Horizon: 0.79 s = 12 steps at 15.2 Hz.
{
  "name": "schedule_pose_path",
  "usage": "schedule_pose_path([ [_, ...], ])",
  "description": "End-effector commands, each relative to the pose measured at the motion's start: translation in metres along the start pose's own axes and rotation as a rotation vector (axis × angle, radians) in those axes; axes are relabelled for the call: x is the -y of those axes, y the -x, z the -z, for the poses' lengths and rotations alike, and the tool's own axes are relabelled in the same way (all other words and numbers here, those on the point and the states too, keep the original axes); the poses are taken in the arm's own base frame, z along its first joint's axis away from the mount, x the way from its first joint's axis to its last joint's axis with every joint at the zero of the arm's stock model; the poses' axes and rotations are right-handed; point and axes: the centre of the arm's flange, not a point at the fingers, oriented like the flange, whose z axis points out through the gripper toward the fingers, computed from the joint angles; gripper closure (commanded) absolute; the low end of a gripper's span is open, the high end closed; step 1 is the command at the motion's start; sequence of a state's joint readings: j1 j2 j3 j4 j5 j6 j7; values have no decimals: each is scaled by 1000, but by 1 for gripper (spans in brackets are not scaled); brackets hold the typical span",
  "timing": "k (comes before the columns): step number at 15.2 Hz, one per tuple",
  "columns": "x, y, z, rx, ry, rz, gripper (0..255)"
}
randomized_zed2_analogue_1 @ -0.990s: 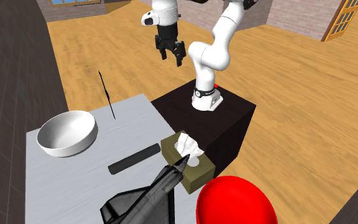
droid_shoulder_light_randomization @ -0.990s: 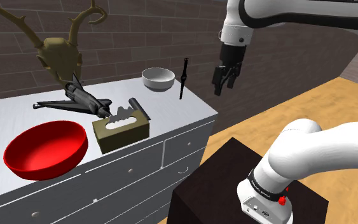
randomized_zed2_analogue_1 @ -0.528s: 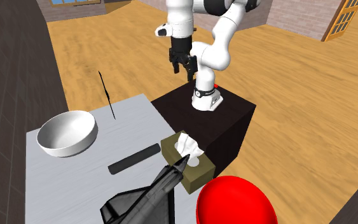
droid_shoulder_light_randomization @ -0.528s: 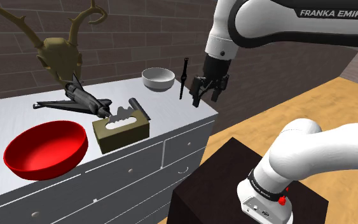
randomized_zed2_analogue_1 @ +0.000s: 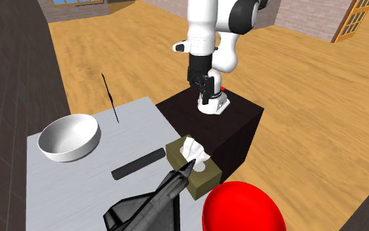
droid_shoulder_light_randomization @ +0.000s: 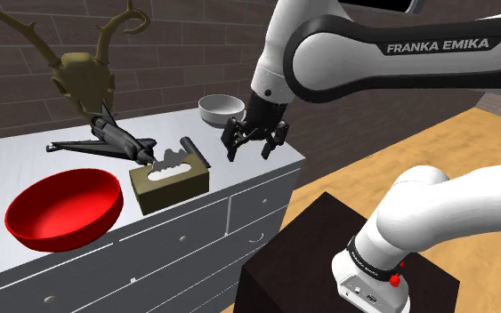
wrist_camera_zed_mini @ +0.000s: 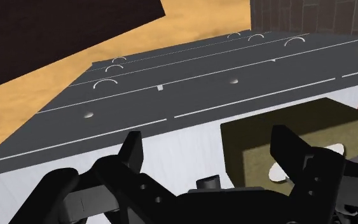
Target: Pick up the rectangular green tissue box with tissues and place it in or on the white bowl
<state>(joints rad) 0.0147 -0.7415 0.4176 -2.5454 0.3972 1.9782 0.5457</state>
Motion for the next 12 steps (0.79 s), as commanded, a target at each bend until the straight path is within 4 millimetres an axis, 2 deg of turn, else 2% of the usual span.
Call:
schedule_pose_path([
  [1,22,-2,-7,-28,-23,-53,0],
  [6,77,-8,-27,-95,-74,-175,0],
  [12,141,-25,-46,-175,-134,-321,0],
])
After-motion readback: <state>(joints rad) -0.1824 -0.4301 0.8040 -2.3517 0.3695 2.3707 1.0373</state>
